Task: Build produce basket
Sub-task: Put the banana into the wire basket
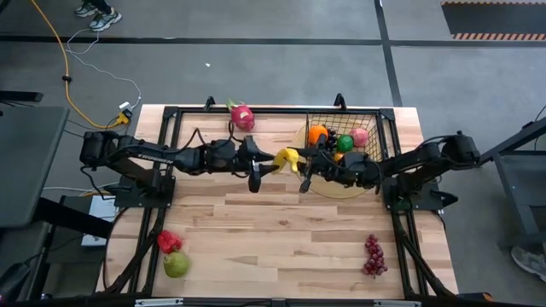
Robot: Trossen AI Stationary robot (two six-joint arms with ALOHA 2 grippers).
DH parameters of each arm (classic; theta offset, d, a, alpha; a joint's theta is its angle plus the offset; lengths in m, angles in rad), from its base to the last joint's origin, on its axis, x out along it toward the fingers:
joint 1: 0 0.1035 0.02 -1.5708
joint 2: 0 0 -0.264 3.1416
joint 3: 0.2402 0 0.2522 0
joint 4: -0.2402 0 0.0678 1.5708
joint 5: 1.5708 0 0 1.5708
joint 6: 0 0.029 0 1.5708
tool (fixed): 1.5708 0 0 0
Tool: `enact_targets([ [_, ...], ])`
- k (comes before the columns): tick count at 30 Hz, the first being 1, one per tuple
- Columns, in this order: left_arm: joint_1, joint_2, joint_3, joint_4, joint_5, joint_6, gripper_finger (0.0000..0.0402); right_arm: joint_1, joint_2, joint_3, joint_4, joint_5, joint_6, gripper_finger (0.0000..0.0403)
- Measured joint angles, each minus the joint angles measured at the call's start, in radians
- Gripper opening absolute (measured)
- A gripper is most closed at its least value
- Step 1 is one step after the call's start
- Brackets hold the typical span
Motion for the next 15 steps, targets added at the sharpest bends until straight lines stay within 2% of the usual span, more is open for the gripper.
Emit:
enact_targets([
  [4,0.034,-0.052,0.027,-0.078,0.02,0.055,0.0198,0.0,-0.072,0.0,-0.168,0.054,0.0,0.0086],
  [8,0.076,-0.145,0.061,-0.254,0.02,0.116,0.0227,0.001,-0.184,0.0,-0.39,0.127,0.011,0.0103],
  [13,0.122,-0.299,0.062,-0.415,0.009,0.154,0.024,0.001,-0.346,0.0,-0.647,0.221,0.017,0.0097],
  [15,0.125,-0.364,0.032,-0.402,-0.006,0.18,0.0239,-0.004,-0.409,0.0,-0.763,0.278,0.032,0.0097],
])
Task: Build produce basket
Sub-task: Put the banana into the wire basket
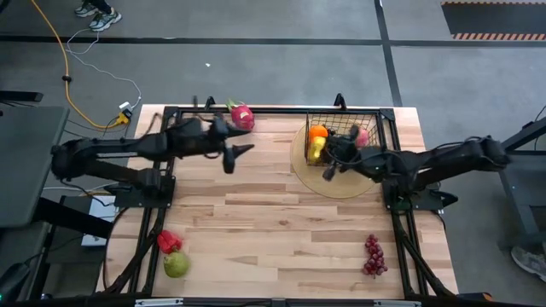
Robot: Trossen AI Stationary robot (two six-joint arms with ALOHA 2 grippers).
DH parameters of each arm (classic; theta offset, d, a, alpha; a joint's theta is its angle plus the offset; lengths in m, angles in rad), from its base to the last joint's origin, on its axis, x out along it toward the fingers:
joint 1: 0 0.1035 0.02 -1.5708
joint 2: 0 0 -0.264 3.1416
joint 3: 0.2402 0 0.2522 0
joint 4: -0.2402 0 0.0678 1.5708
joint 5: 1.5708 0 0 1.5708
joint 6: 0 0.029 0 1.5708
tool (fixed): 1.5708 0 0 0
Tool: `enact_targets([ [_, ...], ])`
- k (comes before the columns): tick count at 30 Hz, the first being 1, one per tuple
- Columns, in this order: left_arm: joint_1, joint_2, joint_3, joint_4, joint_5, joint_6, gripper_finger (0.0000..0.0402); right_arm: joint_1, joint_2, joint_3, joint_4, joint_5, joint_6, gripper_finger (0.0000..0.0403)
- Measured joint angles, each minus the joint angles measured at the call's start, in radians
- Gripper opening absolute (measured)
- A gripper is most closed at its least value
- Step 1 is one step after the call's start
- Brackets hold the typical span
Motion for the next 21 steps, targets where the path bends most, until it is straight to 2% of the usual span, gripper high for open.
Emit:
enact_targets([
  [4,-0.019,-0.135,-0.15,0.178,-0.008,0.021,0.0236,-0.033,-0.099,0.0,-0.239,0.125,0.053,0.0099],
  [7,-0.032,-0.215,-0.297,0.336,-0.007,0.02,0.0235,-0.089,-0.147,0.0,-0.368,0.146,0.096,0.0099],
  [9,-0.039,-0.249,-0.379,0.426,-0.007,0.004,0.0235,-0.146,-0.157,0.0,-0.437,0.12,0.133,0.01],
  [12,-0.044,-0.278,-0.465,0.492,-0.008,-0.04,0.0235,-0.245,-0.142,0.0,-0.49,-0.008,0.184,0.01],
  [15,-0.044,-0.284,-0.497,0.521,-0.009,-0.078,0.0235,-0.323,-0.105,0.0,-0.493,-0.123,0.186,0.01],
  [21,-0.044,-0.283,-0.498,0.523,-0.005,-0.094,0.0235,-0.415,-0.058,0.0,-0.555,-0.171,0.154,0.0101],
])
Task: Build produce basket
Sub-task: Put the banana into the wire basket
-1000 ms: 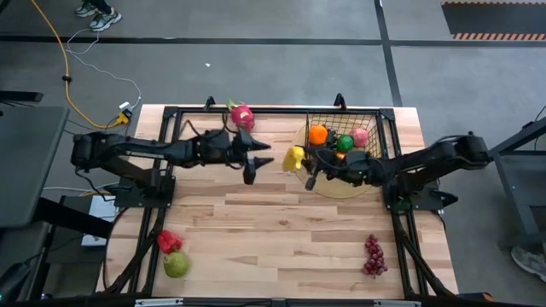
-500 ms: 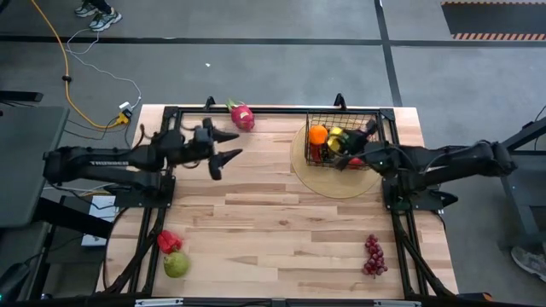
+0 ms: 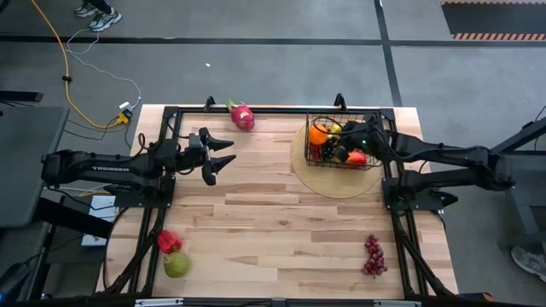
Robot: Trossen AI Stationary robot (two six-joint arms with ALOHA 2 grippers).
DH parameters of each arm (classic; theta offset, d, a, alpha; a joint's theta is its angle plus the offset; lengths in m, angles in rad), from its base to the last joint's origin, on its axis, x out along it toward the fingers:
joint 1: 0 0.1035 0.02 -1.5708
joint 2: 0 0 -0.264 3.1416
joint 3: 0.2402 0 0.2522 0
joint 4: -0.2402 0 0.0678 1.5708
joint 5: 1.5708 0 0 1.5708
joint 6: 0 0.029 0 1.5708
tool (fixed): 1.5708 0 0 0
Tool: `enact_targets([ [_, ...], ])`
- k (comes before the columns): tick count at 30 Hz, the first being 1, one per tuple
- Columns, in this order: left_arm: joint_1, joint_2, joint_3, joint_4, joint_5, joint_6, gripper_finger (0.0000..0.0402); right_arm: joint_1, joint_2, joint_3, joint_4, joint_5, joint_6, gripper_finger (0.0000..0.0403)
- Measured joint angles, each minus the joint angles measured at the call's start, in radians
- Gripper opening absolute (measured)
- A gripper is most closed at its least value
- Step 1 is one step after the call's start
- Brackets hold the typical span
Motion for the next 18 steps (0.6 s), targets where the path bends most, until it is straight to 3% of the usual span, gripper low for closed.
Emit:
enact_targets([
  [8,0.0,0.0,0.0,0.0,0.001,0.001,0.0235,-0.068,-0.001,0.003,-0.115,-0.001,0.036,0.0101],
  [18,0.0,0.0,0.0,-0.002,0.001,-0.001,0.0235,-0.08,0.0,0.002,-0.108,-0.124,0.078,0.0101],
])
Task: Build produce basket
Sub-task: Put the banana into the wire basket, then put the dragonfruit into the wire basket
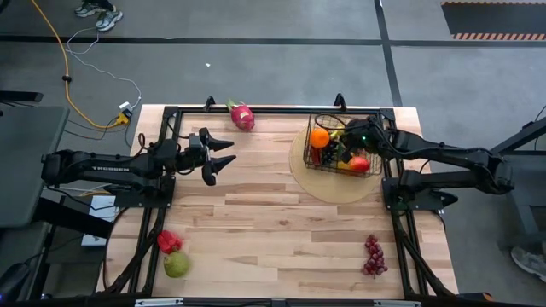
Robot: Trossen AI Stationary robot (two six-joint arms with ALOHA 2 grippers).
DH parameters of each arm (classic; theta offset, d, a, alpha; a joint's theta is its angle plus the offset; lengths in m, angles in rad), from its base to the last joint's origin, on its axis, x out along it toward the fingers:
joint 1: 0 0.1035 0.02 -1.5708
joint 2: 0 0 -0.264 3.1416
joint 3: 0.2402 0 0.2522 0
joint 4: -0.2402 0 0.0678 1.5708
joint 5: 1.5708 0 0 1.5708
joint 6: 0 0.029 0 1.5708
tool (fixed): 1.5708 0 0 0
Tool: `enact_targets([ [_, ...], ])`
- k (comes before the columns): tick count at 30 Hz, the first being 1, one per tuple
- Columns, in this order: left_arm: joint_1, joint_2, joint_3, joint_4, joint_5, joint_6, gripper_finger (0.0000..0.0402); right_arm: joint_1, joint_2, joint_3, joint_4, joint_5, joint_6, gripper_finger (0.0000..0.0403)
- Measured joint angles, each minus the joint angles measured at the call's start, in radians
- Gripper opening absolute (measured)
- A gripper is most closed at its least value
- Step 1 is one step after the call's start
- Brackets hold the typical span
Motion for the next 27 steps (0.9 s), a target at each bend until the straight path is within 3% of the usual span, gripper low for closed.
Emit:
enact_targets([
  [6,0.0,0.0,0.0,-0.001,0.0,-0.018,0.0235,0.0,0.008,-0.002,0.001,-0.108,0.031,0.0118],
  [19,0.0,0.001,0.0,-0.001,-0.004,-0.016,0.0235,0.006,0.079,-0.001,0.064,-0.108,-0.007,0.0233],
  [27,0.0,0.001,0.0,-0.002,-0.023,0.009,0.0235,0.054,0.067,0.139,-0.056,-0.092,-0.029,0.0249],
])
